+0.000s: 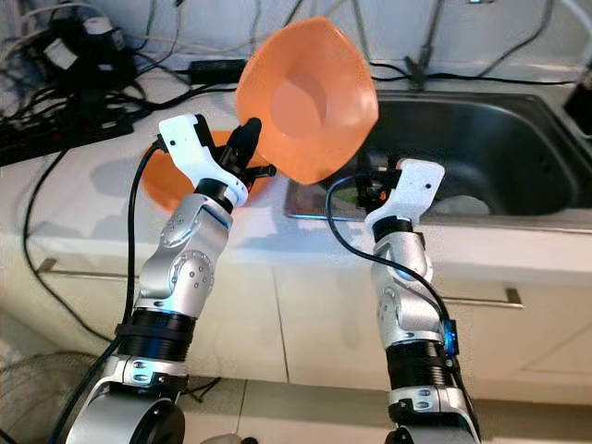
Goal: Kitchen organization
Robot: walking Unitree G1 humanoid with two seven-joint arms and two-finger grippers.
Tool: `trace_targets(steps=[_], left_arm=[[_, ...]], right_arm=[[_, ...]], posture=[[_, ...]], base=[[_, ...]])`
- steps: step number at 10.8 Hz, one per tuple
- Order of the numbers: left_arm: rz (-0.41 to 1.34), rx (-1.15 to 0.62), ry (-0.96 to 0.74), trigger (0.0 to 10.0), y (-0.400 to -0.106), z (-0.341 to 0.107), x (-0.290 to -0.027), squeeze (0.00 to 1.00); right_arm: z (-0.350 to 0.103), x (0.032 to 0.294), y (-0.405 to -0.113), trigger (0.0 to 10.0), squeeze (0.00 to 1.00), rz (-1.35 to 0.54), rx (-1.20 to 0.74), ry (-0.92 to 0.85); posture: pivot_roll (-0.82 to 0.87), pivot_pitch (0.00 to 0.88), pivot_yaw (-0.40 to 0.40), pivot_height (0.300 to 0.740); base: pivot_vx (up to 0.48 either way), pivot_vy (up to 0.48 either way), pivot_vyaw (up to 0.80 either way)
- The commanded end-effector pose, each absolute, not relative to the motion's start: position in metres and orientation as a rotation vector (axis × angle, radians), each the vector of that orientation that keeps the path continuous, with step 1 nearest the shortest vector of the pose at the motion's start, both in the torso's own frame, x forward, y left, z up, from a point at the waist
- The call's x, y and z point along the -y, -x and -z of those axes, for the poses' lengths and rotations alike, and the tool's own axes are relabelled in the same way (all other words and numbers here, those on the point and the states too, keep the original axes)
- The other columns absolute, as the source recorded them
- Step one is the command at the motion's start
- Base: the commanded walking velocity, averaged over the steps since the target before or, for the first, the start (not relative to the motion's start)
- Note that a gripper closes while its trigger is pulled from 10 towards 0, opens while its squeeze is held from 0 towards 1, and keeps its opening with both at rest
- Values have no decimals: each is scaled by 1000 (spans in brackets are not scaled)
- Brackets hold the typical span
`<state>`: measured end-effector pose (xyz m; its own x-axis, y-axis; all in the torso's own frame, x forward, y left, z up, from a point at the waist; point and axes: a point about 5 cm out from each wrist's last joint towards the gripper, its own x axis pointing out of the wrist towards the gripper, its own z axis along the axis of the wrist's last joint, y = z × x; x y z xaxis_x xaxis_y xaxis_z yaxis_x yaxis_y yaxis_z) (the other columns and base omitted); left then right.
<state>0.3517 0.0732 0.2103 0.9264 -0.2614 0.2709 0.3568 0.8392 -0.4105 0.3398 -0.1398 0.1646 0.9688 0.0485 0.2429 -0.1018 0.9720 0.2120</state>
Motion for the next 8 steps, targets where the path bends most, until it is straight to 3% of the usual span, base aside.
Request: trace_targets(steps=[1, 8], left_arm=[[360, 263, 497, 10000, -347, -220, -64, 0], [394, 273, 518, 10000, -345, -223, -59, 0]], right_arm=[[-174, 139, -341, 10000, 0, -82, 261, -244], [-174, 130, -341, 10000, 0, -132, 187, -409]], posture=[[52, 0, 55, 740], [53, 0, 54, 740]], base=[[0, 0, 0], [0, 0, 0]])
